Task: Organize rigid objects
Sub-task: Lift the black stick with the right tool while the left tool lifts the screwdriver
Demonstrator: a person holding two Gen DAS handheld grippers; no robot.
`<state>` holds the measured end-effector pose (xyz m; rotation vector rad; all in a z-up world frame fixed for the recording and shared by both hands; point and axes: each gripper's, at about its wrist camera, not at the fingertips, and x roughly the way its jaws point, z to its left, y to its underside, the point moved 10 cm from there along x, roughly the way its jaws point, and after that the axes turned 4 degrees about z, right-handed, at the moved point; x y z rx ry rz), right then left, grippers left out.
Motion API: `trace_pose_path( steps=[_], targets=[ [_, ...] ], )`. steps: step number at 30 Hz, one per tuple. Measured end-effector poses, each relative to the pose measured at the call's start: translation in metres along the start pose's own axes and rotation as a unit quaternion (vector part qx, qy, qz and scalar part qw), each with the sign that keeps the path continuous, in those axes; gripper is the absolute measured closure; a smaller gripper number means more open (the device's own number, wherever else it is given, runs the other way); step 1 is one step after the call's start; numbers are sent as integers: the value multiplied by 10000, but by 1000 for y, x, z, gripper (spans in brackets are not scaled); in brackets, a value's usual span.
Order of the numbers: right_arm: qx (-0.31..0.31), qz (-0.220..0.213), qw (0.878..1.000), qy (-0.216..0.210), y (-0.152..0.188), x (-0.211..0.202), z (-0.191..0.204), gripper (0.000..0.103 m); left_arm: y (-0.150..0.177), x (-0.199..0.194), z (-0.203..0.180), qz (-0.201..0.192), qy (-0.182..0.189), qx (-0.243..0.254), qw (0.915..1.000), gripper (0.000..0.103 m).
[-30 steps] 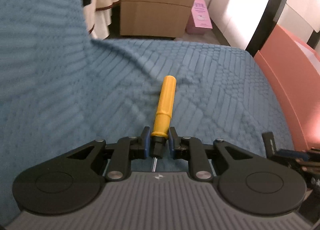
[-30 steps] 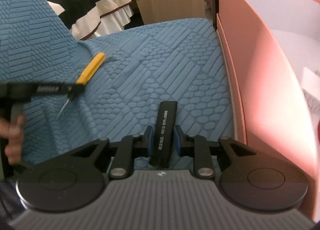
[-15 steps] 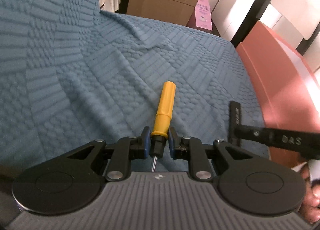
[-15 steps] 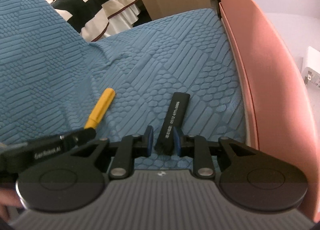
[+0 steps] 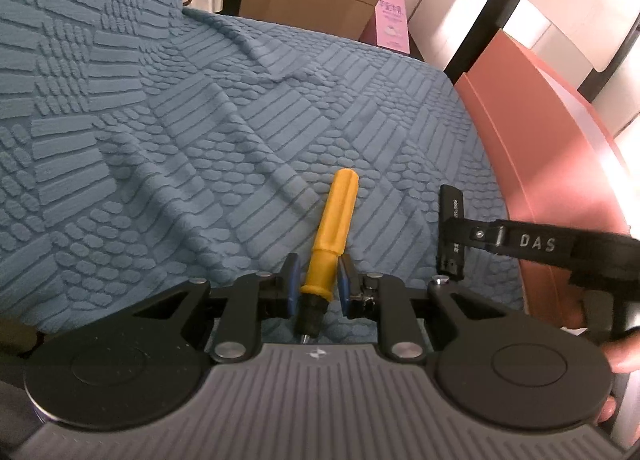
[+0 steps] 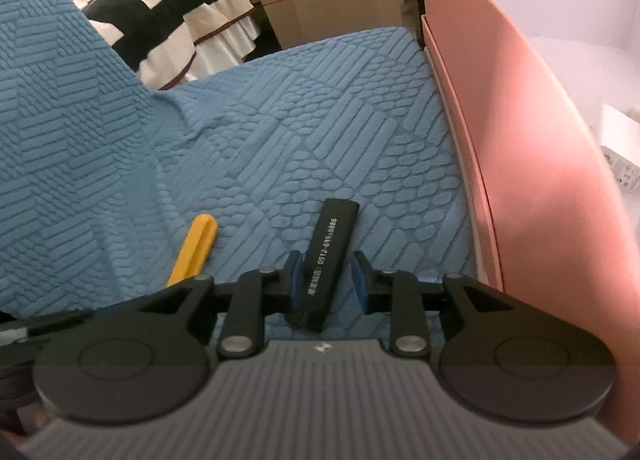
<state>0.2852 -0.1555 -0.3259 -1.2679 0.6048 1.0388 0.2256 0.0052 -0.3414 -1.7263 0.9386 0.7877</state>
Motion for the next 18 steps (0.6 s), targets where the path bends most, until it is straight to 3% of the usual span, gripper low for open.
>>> trace_pose_path(
  steps=[10, 12, 14, 18],
  targets=[
    [-796, -88, 9966, 215, 6, 2, 19, 76, 1, -1, 4, -57, 113, -193, 9997, 79],
    [-806, -248, 9961, 250, 2, -5, 20, 89, 0, -1, 3, -57, 122, -182, 9997, 79],
    [-814, -298, 9960, 237, 0, -10, 20, 95, 0, -1, 4, -61, 138, -182, 9997, 79],
    [-711, -243, 9972, 53, 2, -12, 19, 97, -1, -1, 2, -59, 174, -186, 9997, 79]
  ],
)
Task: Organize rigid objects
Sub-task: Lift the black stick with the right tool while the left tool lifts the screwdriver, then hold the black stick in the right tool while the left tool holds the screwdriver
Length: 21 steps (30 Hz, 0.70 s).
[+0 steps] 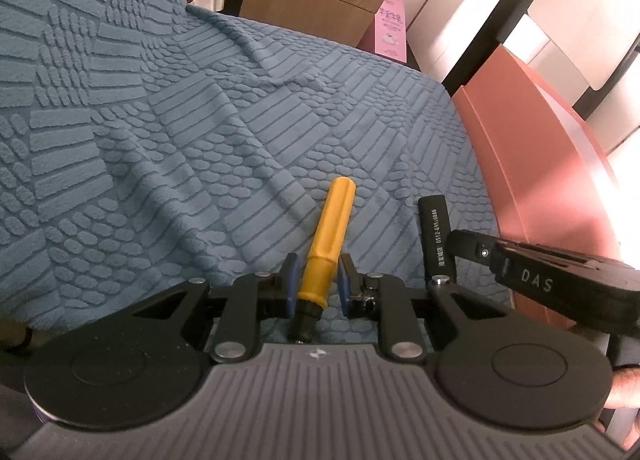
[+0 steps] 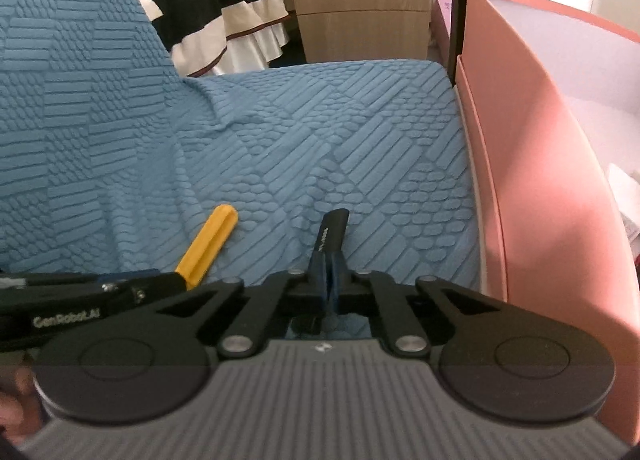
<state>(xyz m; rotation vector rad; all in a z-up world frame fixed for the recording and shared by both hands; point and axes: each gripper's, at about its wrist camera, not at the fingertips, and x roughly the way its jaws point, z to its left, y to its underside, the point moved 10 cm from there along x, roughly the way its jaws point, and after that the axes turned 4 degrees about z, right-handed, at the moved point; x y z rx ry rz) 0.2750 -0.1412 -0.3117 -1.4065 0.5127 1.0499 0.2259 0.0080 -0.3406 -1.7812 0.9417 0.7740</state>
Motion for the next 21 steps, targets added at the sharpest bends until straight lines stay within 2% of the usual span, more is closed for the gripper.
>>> trace_pose_path(
  steps=[7, 12, 16, 17, 19, 20, 21],
  targets=[
    [501, 153, 9975, -484, 6, 6, -1, 94, -1, 1, 2, 29, -11, -84, 10000, 79],
    [1083, 235, 9875, -1121, 6, 6, 0, 93, -1, 3, 3, 42, -4, -119, 9999, 79],
    [1356, 323, 9800, -1419, 7, 8, 3, 93, -1, 3, 3, 58, 2, -143, 9999, 79],
    [1441, 360, 9773, -1510, 8, 9, 4, 91, -1, 4, 3, 62, 6, -147, 9999, 79],
    [1639, 395, 9717, -1655, 8, 11, 4, 78, -1, 4, 4, 67, 20, -150, 9999, 79],
    [1772, 431, 9678, -1737, 9, 12, 4, 66, -1, 5, 3, 69, 28, -153, 9999, 79],
    [1851, 459, 9651, -1793, 9, 13, 5, 61, 0, 5, 3, 71, 37, -152, 9999, 79]
  ],
)
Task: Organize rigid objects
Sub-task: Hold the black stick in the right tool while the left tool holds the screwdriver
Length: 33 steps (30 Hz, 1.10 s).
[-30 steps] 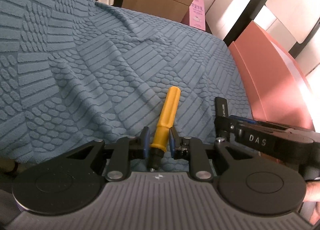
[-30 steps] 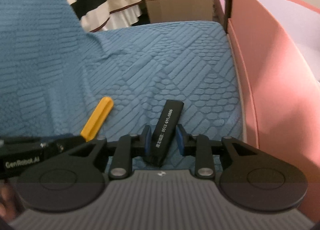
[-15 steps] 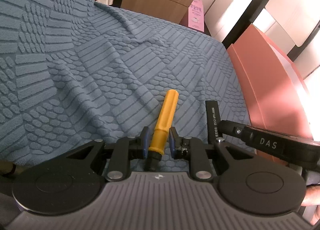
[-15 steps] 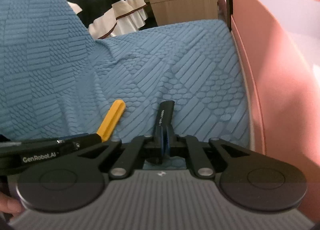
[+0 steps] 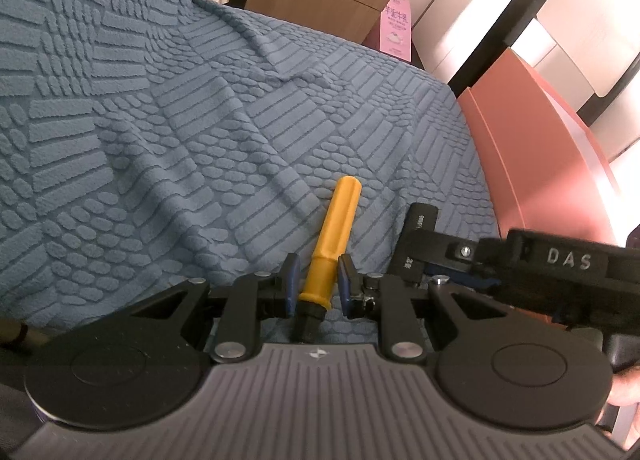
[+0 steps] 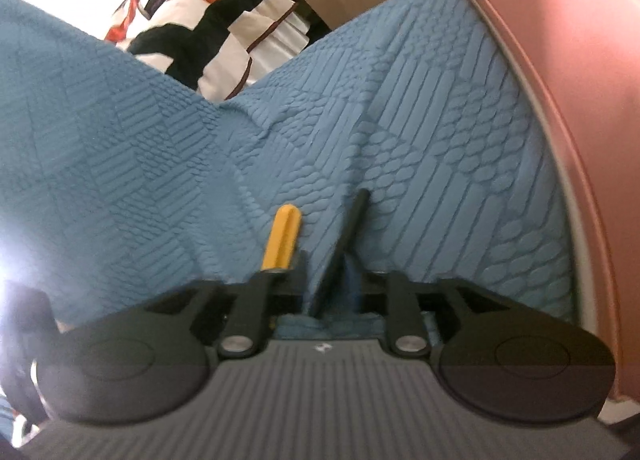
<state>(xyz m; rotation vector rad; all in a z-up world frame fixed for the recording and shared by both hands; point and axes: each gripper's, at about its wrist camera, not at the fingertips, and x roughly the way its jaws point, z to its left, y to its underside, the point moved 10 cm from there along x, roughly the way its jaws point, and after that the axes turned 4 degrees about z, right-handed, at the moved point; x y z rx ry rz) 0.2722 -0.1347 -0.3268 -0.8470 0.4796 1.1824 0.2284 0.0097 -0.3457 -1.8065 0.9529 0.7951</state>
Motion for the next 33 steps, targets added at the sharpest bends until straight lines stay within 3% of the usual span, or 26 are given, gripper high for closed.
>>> trace_pose_path(
  steps=[7, 12, 24, 33],
  targets=[
    [39, -10, 9999, 160, 1, 9, 4, 66, 2, 2, -3, 19, 25, 53, 10000, 79],
    [238, -128, 9990, 348, -6, 11, -3, 87, 3, 5, -6, 41, 24, 143, 9999, 79],
    [-9, -335, 9974, 636, -16, -5, 0, 93, -1, 4, -3, 54, 65, 95, 9999, 80],
    [-920, -393, 9877, 1204, -14, -18, 6, 93, -2, 4, -6, 44, 70, 118, 9999, 80]
  ],
)
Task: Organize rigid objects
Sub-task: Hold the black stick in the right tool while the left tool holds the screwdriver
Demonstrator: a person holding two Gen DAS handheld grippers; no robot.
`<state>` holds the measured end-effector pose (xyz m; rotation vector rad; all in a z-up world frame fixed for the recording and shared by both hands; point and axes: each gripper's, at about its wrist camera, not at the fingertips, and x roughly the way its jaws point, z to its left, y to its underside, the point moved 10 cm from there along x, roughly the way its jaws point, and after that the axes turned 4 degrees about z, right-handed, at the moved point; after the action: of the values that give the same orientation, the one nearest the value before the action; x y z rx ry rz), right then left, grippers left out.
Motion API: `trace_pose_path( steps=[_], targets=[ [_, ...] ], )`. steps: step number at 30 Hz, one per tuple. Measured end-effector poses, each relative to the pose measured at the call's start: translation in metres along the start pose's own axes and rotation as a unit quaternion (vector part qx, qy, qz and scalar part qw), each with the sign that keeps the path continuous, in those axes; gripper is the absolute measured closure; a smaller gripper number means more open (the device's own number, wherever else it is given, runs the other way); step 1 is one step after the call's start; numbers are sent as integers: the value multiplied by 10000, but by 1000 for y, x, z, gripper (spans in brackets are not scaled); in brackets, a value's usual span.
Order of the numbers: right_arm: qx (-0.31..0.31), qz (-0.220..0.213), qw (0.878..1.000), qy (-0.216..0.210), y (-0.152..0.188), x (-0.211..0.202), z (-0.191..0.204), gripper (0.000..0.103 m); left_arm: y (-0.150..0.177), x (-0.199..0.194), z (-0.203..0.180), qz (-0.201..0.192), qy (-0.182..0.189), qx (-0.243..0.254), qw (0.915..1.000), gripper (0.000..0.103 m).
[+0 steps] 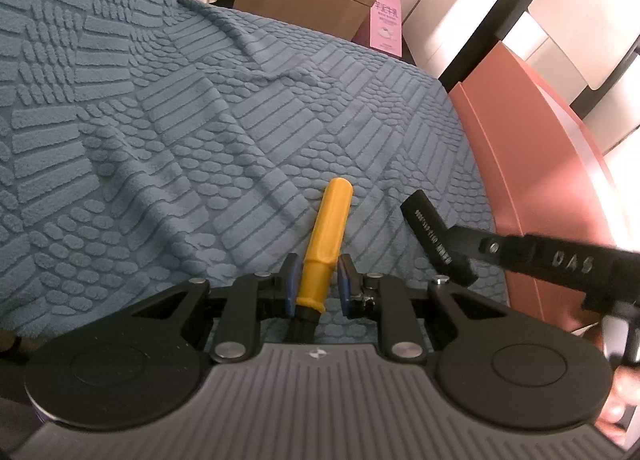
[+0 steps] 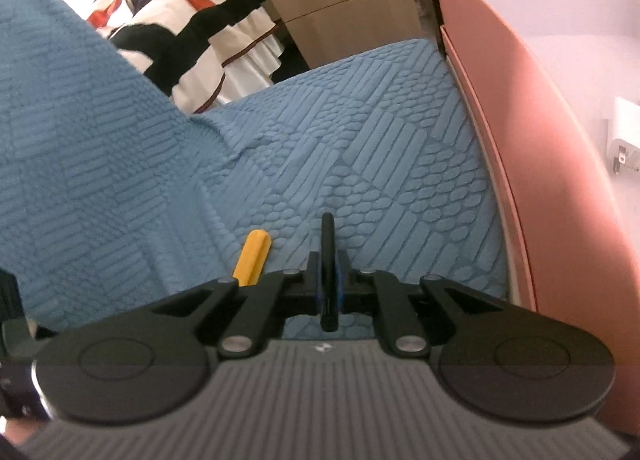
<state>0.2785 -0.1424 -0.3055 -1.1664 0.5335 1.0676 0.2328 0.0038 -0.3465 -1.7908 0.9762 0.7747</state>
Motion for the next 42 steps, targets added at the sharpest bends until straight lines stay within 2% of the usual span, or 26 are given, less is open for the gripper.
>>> trace_pose_path(
  steps=[9, 18, 23, 35, 39, 42],
  targets=[
    [-349, 145, 9991, 178, 6, 12, 11, 93, 1, 1, 1, 21, 0, -31, 10000, 80],
    [-363, 200, 9991, 83, 8, 19, 16, 89, 1, 2, 0, 20, -13, 21, 10000, 79],
    [-304, 345, 9988, 195, 10, 25, 13, 79, 1, 2, -2, -9, -80, 137, 9999, 79],
    [-304, 301, 9988, 239, 9, 26, 14, 80, 1, 7, -4, 19, -154, 256, 9996, 79],
    [-373, 139, 9988, 295, 5, 17, 14, 90, 1, 9, -10, -38, -292, 451, 9985, 79],
    [-369, 109, 9987, 324, 5, 12, 9, 91, 0, 10, -12, -77, -390, 579, 9975, 79]
  ],
)
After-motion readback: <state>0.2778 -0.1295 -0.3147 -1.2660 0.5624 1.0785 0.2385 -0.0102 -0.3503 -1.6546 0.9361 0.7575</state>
